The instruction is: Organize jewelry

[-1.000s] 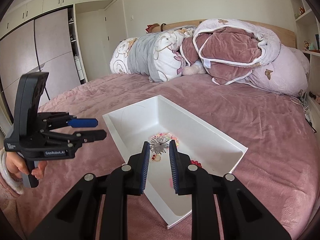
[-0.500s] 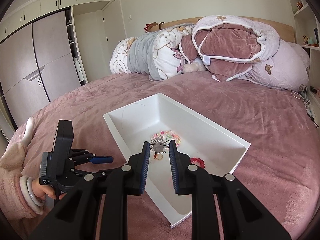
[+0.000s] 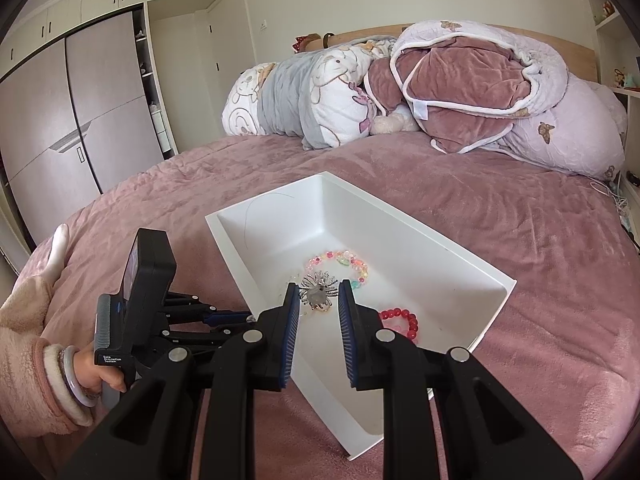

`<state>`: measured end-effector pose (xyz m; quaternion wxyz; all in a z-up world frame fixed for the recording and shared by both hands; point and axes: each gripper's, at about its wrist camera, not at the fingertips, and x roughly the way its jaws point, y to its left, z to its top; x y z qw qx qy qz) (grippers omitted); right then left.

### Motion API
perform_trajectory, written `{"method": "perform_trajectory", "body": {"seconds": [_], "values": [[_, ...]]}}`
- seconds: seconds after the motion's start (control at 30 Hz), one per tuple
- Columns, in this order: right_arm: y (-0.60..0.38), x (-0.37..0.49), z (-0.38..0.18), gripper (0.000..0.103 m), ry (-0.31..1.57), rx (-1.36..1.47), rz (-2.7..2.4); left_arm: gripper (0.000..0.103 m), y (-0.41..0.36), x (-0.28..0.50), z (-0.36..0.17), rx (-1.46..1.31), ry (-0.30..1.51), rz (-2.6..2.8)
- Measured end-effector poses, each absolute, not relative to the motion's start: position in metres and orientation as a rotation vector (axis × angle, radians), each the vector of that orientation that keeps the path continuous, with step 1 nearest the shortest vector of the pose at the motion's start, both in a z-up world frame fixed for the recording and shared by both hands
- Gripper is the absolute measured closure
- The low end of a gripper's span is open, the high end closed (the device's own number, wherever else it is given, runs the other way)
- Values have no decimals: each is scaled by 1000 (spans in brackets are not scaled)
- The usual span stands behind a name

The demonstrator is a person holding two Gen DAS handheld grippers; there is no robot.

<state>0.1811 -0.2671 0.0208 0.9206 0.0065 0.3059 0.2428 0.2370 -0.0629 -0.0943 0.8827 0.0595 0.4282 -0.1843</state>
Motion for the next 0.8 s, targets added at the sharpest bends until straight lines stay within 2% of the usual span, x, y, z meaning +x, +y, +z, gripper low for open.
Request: {"method": "perform_trajectory", "body": {"seconds": [0.3,0.57,0.8], "values": [[-267,180,21,82,625,9,499,81,-43,204,-54,96,823,-378],[-263,174,24,82,613,-5,498,81,-36,185,12,99,722,-395],[-262,172,27,82,599,-11,489,81,-58,195,60,142,648,-421]]}}
